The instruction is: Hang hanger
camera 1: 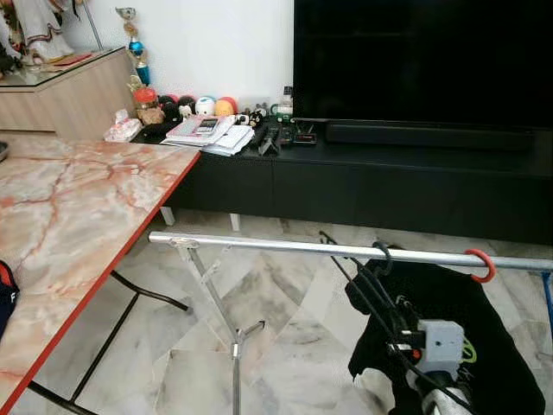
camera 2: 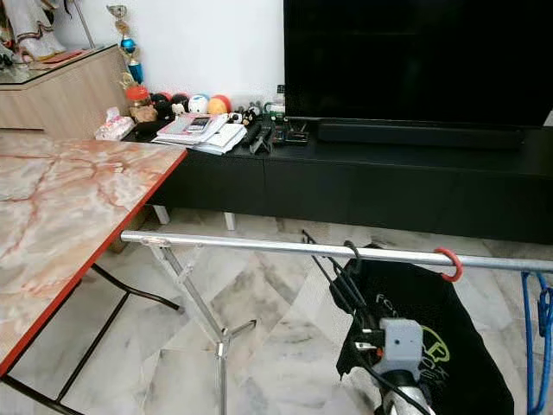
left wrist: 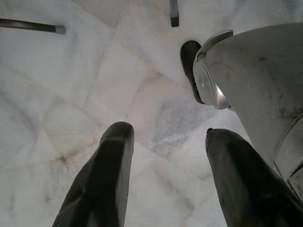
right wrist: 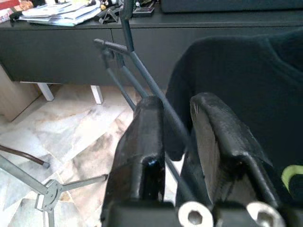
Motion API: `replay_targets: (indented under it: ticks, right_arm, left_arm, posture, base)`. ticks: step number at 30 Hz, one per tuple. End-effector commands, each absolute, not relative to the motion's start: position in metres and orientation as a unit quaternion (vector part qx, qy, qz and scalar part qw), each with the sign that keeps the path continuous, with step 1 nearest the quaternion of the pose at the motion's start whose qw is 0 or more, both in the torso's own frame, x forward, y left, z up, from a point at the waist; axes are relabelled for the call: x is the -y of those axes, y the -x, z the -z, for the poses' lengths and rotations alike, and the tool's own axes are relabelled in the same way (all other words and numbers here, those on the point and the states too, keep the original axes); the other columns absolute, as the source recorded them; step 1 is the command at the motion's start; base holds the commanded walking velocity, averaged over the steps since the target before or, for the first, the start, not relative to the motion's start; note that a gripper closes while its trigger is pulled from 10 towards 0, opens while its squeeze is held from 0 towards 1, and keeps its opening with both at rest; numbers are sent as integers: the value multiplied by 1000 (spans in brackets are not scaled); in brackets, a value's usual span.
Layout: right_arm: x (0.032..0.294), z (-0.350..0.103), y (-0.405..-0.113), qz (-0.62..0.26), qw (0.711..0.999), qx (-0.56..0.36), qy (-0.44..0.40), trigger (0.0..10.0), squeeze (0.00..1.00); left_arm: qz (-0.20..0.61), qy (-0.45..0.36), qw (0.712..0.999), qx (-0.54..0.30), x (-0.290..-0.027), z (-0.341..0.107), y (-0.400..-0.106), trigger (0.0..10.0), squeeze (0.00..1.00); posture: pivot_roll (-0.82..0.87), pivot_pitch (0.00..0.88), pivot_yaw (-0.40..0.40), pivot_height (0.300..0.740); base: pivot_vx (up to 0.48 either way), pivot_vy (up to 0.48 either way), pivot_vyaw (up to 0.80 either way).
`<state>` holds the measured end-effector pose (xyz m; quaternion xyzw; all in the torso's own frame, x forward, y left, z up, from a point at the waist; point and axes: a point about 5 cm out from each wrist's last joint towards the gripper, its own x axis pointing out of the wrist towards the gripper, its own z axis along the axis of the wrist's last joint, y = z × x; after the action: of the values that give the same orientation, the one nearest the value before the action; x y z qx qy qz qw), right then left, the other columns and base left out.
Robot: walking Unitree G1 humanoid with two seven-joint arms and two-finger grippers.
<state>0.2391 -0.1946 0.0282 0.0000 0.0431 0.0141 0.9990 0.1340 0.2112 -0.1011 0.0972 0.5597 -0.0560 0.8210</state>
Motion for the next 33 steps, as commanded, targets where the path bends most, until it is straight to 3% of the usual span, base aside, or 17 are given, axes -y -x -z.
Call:
replay_targets:
  ticks: [1, 33]
  right_arm:
    - [190, -32, -236, -29, 999, -29, 4, 10000, 0]
    - [186, -47, -240, -9, 1000, -2, -13, 10000, 0]
  left_arm:
    - [56, -106, 815, -567, -215, 102, -129, 10000, 0]
    - [46, -98, 816, -567, -213, 107, -114, 10000, 0]
  posture:
    - [67, 0, 44, 740]
    - [81, 0, 29, 740]
  base:
    - [0, 0, 0]
    - [0, 0, 0]
